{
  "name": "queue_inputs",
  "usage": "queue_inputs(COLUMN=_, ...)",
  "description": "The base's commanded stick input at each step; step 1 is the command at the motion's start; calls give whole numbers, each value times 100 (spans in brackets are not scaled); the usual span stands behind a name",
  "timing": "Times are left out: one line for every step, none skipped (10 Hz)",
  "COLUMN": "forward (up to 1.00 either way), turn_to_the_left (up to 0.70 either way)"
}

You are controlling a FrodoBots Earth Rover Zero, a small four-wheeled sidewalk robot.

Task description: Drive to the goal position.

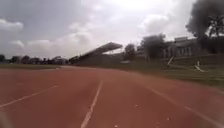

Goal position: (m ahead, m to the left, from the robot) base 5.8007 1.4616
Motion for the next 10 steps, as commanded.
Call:
queue_inputs(forward=45, turn_to_the_left=27)
queue_inputs(forward=45, turn_to_the_left=27)
queue_inputs(forward=45, turn_to_the_left=27)
queue_inputs(forward=45, turn_to_the_left=26)
queue_inputs(forward=45, turn_to_the_left=16)
queue_inputs(forward=45, turn_to_the_left=6)
queue_inputs(forward=45, turn_to_the_left=0)
queue_inputs(forward=45, turn_to_the_left=0)
queue_inputs(forward=45, turn_to_the_left=0)
queue_inputs(forward=45, turn_to_the_left=0)
